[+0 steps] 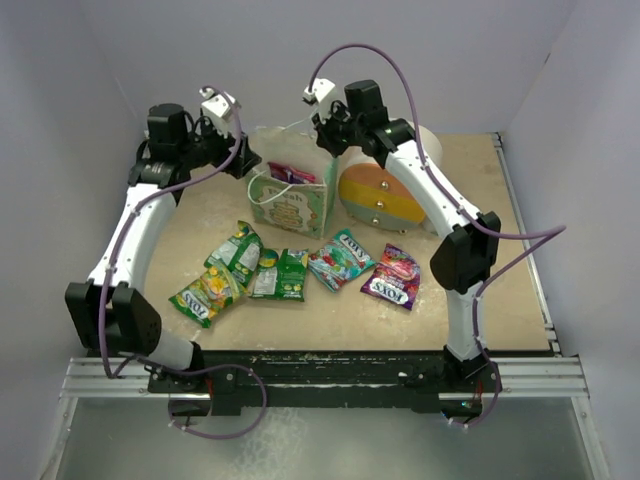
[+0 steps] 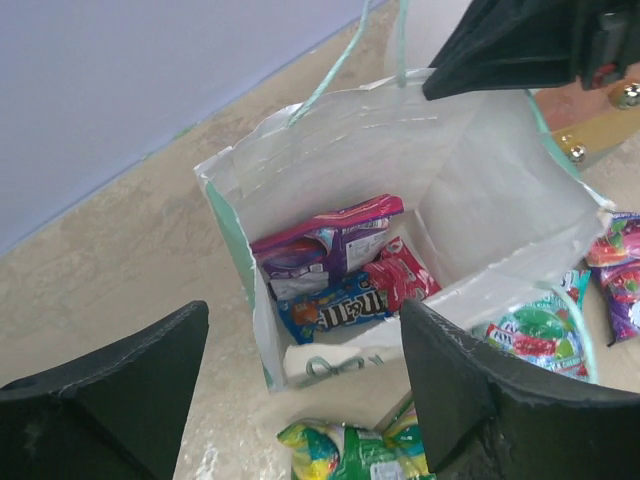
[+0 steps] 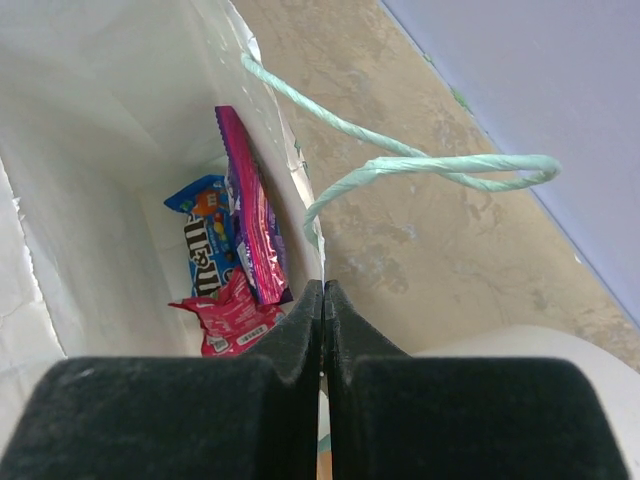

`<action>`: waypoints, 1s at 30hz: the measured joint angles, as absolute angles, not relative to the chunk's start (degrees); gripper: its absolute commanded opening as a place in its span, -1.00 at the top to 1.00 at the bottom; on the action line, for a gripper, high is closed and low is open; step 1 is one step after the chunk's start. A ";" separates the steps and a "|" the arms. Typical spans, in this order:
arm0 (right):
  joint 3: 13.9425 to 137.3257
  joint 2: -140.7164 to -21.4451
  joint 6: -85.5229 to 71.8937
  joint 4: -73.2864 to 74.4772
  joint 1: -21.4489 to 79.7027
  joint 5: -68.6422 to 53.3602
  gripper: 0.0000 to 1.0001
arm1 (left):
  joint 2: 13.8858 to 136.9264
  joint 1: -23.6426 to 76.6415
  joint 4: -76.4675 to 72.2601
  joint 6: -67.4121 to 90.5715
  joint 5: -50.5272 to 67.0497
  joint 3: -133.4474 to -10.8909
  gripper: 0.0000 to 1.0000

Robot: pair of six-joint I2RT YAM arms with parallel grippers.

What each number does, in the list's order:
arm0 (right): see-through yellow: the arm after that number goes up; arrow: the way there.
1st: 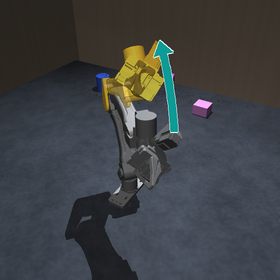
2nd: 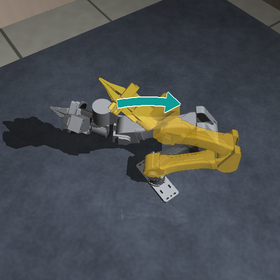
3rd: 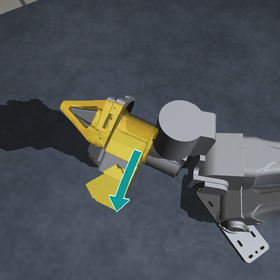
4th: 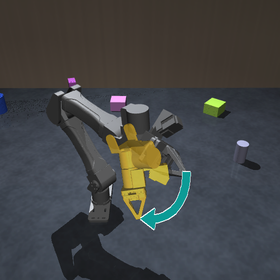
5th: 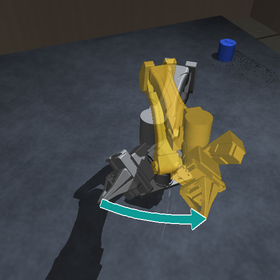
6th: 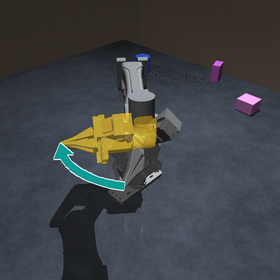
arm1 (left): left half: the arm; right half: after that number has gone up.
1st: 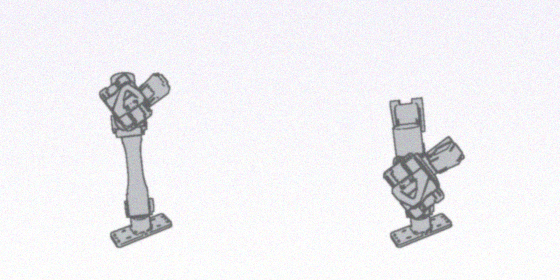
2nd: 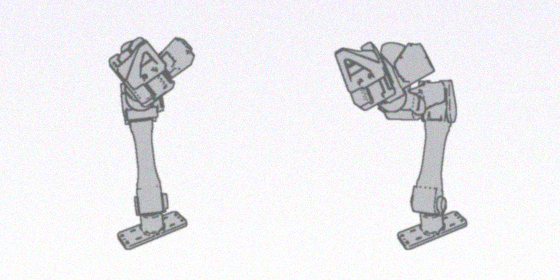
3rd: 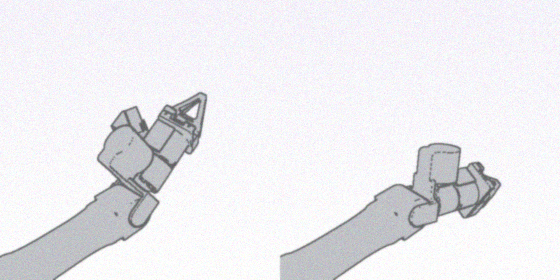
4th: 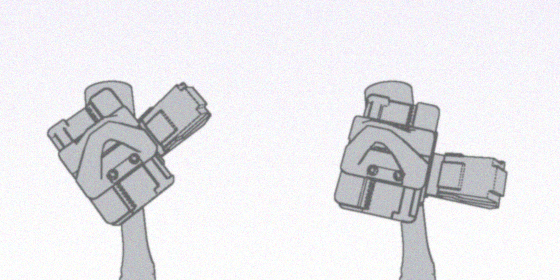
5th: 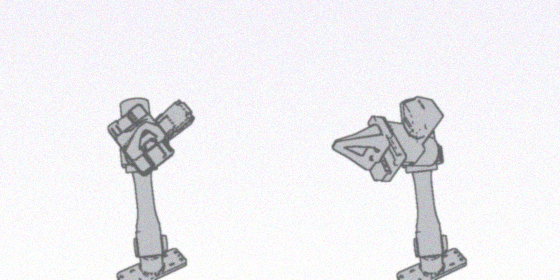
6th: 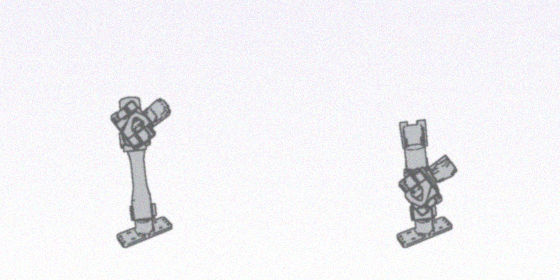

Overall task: Place the snacks into the paper bag
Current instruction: Adjust the paper bag at the center of the board, then pick up the snack from the center of the board.

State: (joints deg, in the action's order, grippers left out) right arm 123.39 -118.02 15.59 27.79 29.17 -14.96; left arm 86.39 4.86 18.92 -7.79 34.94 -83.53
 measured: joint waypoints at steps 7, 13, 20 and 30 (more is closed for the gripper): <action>123.39 -117.67 15.59 28.42 29.17 -15.55 1.00 | 76.99 -3.46 27.92 -14.15 36.88 -83.77 -0.87; 123.39 -117.67 15.53 29.06 29.17 -15.81 1.00 | 72.47 -10.76 39.77 -22.31 37.04 -81.97 -0.89; 123.39 -117.58 15.40 29.63 29.17 -16.01 1.00 | 72.77 -15.62 53.54 -35.14 35.53 -70.61 -0.85; 122.52 -116.07 14.92 30.30 29.19 -16.12 1.00 | 88.40 -21.50 60.93 -50.92 33.78 -61.32 -0.78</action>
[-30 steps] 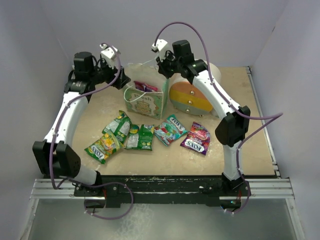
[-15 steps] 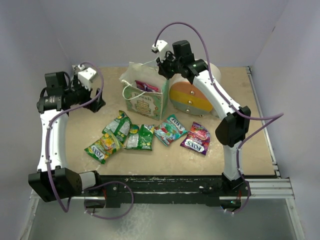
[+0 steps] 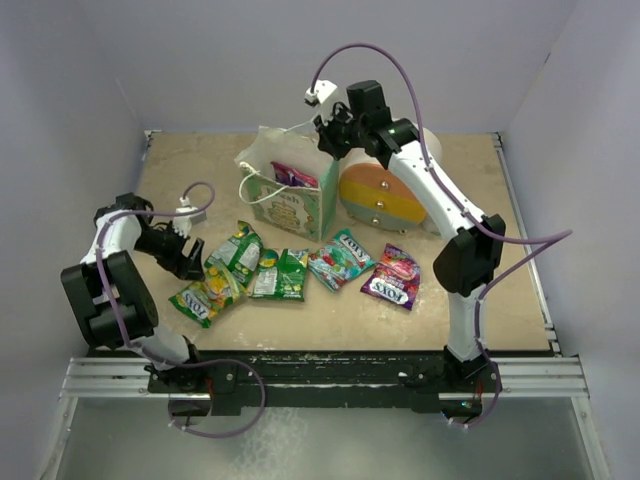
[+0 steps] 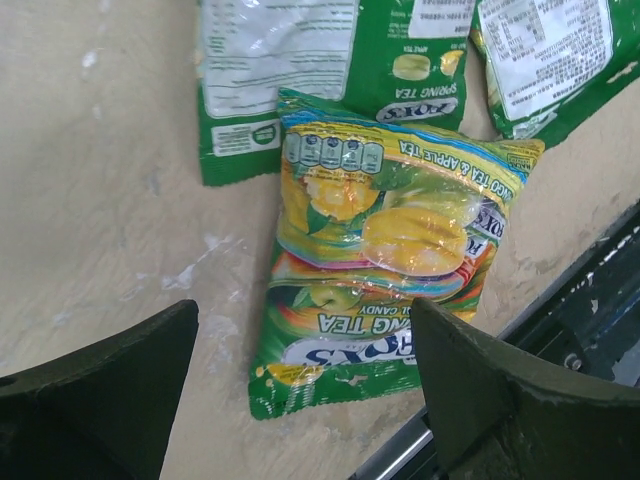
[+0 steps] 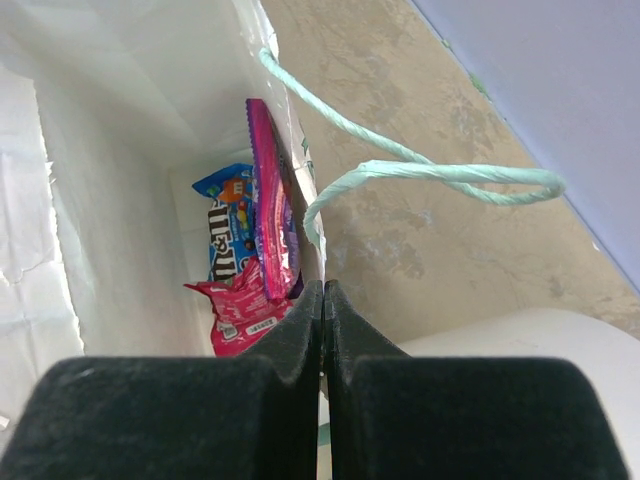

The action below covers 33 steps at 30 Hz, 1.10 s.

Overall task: Place the snacks into the paper bag
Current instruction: Pick up the snack from the center of the board.

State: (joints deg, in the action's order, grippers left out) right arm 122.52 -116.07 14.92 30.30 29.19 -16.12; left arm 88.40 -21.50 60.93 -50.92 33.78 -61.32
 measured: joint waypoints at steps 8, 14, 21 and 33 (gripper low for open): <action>122.08 -116.07 14.90 30.48 29.36 -16.08 1.00 | 95.37 -21.52 61.19 -58.06 34.59 -59.66 -0.60; 121.43 -116.07 14.92 30.13 29.87 -16.03 1.00 | 99.68 -21.54 61.19 -59.53 37.12 -58.46 -0.34; 119.85 -115.66 14.96 29.34 30.65 -15.90 1.00 | 100.38 -21.63 60.49 -58.78 39.66 -57.21 -0.05; 115.90 -110.78 14.96 28.84 31.24 -15.25 1.00 | 94.89 -21.69 61.43 -57.39 41.58 -56.21 0.54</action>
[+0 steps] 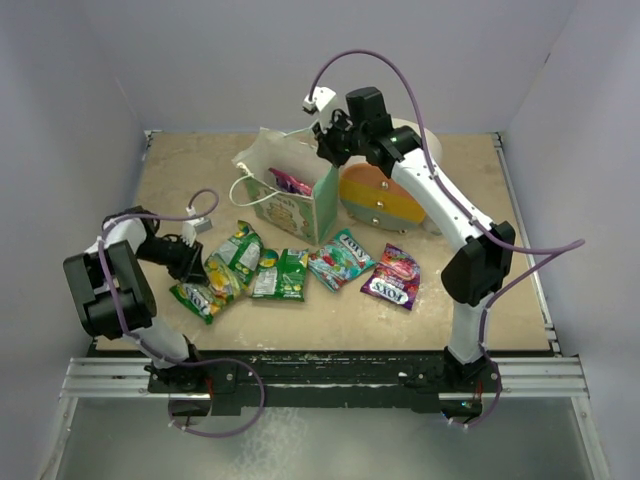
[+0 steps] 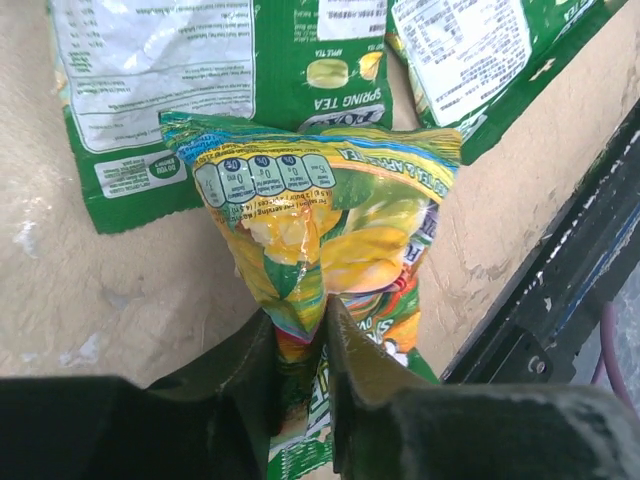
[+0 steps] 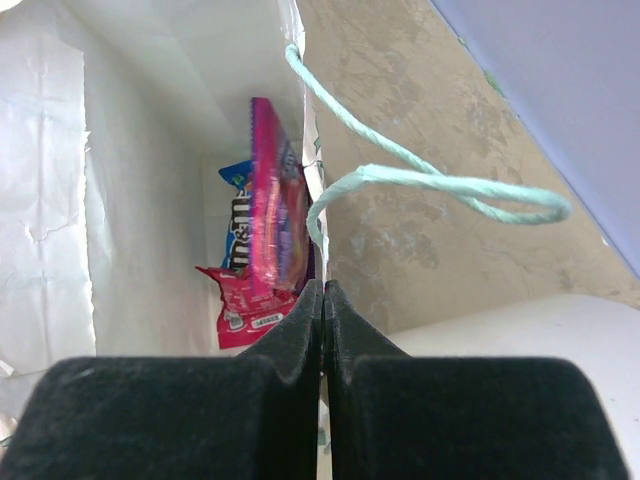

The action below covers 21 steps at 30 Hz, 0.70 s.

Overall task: Place the snacks into the paper bag
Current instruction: Pick up the snack from the center of the board.

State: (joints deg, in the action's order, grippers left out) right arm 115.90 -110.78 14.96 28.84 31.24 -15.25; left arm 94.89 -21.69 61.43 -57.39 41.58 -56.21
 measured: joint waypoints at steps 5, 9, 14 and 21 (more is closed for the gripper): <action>115.90 -110.76 14.94 28.86 31.40 -14.94 1.00 | 87.68 -21.69 63.99 -57.06 41.82 -56.69 0.85; 115.90 -110.76 14.94 28.86 31.48 -14.96 1.00 | 82.52 -21.69 67.20 -56.60 42.11 -59.72 1.00; 115.04 -110.50 14.94 28.67 31.48 -14.96 1.00 | 79.26 -21.69 71.09 -54.70 42.89 -67.92 1.00; 115.02 -110.48 14.92 28.58 31.48 -14.96 1.00 | 74.78 -21.69 71.81 -46.33 44.71 -81.36 1.00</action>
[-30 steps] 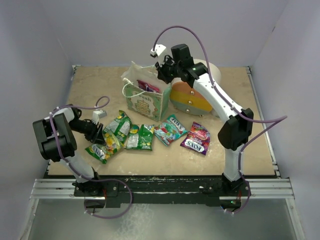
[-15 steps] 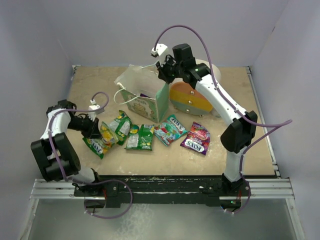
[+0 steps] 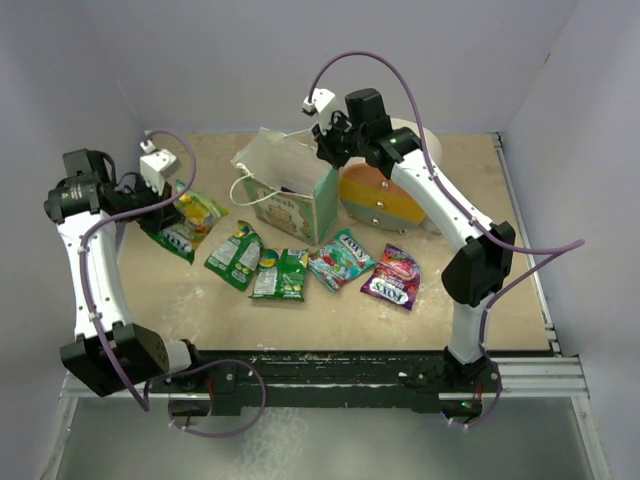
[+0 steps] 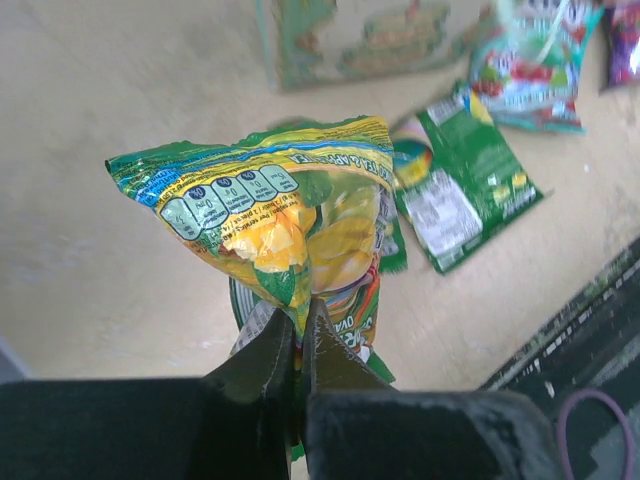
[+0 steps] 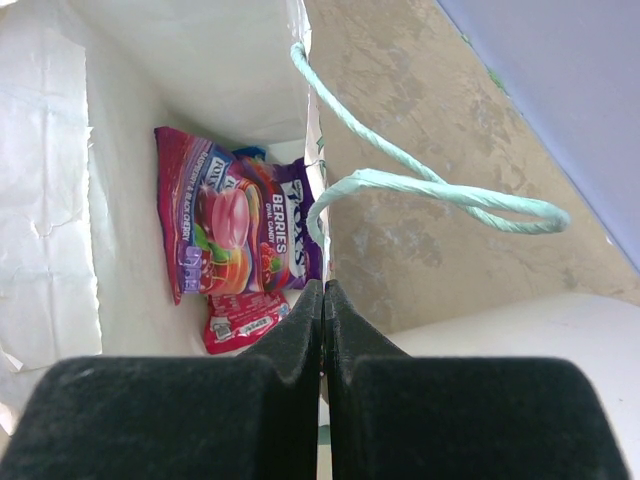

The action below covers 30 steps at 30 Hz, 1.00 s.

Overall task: Place the snacks into the paper bag
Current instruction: Pick up the snack from the center of the board, then place the snack in the paper bag.

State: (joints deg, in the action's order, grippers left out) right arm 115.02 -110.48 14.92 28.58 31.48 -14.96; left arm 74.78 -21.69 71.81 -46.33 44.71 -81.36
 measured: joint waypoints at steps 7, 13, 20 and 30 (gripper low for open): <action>115.02 -110.48 14.90 28.51 31.48 -15.11 1.00 | 70.94 -21.58 61.84 -32.42 50.00 -92.16 1.00; 115.02 -110.48 14.63 28.51 31.48 -16.67 1.00 | 71.46 -14.83 47.00 -24.51 52.64 -98.19 1.00; 114.80 -109.51 14.63 28.64 31.48 -19.73 1.00 | 81.80 -4.60 38.83 -26.65 52.14 -108.05 1.00; 114.72 -108.95 14.79 28.84 31.48 -20.86 1.00 | 91.44 4.60 39.07 -42.72 54.92 -111.15 1.00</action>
